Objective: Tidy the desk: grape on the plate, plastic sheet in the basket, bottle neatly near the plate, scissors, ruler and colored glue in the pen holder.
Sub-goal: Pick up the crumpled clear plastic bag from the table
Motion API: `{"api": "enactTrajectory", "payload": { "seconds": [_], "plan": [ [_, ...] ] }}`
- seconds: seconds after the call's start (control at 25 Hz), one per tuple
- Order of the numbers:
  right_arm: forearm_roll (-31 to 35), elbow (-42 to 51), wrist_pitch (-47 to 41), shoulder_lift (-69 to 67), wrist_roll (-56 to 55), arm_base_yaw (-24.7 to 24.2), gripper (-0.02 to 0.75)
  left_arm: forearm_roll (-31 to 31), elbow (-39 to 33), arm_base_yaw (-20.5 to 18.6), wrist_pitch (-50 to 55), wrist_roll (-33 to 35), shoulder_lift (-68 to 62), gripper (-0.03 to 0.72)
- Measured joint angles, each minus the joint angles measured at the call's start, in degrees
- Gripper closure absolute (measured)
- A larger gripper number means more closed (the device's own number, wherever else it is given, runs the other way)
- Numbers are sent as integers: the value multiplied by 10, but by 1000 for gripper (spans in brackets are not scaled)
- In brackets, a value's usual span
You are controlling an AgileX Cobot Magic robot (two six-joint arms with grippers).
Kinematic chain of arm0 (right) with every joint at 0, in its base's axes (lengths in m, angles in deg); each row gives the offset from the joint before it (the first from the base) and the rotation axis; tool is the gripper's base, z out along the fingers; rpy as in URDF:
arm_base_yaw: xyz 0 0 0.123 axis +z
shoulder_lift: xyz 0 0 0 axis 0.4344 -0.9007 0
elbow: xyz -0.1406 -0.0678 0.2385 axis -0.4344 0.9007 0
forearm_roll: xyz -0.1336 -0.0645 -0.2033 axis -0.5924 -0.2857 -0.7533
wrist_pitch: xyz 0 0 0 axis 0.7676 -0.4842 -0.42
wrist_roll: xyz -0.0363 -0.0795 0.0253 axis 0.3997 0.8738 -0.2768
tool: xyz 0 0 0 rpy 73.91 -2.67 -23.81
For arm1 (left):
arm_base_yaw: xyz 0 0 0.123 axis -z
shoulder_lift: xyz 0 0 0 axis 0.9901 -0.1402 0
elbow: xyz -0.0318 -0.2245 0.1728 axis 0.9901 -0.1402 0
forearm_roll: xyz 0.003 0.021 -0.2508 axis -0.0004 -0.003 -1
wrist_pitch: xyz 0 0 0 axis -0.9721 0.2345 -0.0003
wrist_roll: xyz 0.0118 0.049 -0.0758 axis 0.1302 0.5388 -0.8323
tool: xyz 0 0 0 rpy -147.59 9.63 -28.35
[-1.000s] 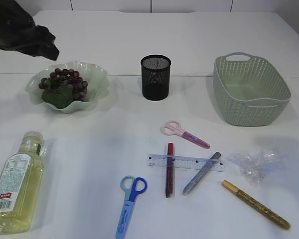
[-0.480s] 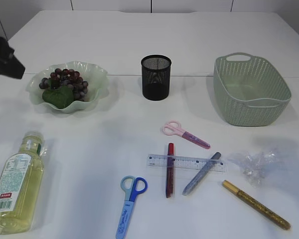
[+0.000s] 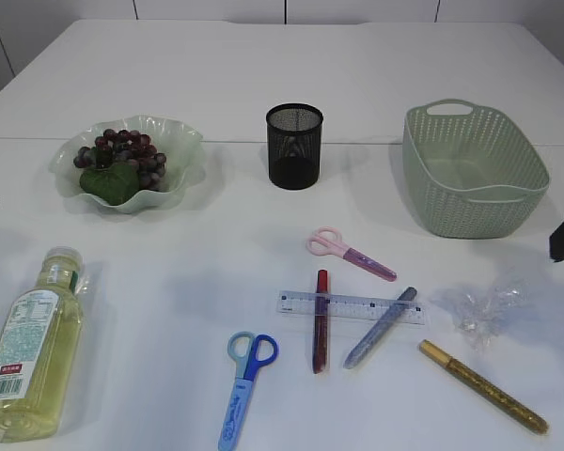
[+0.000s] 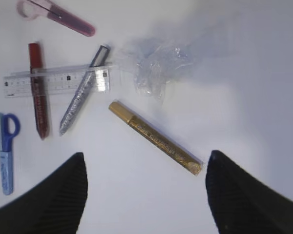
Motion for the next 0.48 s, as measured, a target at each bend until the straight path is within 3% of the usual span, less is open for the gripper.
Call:
{"api": "enactTrajectory", "payload": {
  "seconds": [0.24,0.48],
  "plan": [
    [16,-1,70,-124,-5,0,151,0,0,0,4,0,3,293],
    [68,-8,146,-209,9,0,87,0,0,0,4,0,3,293]
  ]
}}
